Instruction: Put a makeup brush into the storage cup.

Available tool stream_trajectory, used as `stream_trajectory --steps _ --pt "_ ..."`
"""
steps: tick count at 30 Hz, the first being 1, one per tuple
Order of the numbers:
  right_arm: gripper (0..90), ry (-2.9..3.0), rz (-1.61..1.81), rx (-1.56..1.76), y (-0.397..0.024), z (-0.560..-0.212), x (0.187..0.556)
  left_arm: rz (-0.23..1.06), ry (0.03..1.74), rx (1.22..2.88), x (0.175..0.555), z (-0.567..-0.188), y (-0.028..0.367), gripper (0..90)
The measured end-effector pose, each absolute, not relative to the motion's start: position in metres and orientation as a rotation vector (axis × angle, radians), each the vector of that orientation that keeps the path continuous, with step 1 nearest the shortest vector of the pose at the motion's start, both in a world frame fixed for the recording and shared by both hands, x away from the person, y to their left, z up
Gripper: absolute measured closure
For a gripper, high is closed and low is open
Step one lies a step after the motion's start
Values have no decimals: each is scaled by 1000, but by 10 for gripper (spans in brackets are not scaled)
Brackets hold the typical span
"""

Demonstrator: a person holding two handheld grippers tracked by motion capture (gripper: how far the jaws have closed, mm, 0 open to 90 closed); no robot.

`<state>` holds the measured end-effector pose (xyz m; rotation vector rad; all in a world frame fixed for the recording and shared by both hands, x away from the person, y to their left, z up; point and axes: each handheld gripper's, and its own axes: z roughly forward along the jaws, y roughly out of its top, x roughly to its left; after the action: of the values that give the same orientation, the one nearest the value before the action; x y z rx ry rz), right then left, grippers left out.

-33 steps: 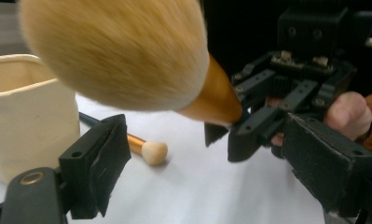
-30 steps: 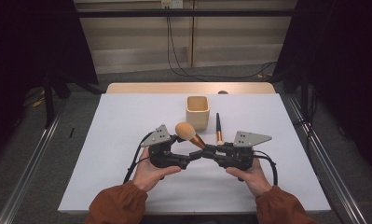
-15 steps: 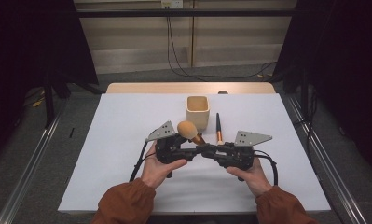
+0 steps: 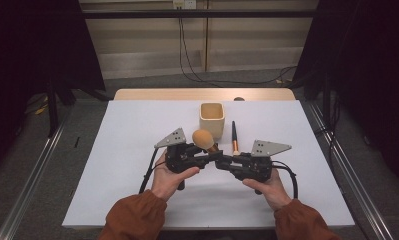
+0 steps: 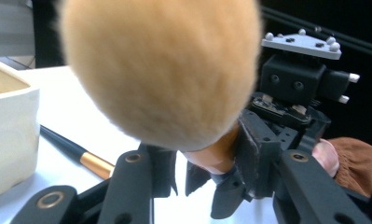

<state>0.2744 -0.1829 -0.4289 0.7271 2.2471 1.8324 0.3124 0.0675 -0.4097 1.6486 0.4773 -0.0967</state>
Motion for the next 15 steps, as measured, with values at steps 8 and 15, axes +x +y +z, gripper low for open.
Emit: stream_trajectory --steps 8,15 --pt "724 2257 1806 734 -182 -429 274 -92 458 1661 310 -408 67 648" --pt "696 2268 1770 751 -181 -430 274 -92 475 1679 313 -410 67 653"
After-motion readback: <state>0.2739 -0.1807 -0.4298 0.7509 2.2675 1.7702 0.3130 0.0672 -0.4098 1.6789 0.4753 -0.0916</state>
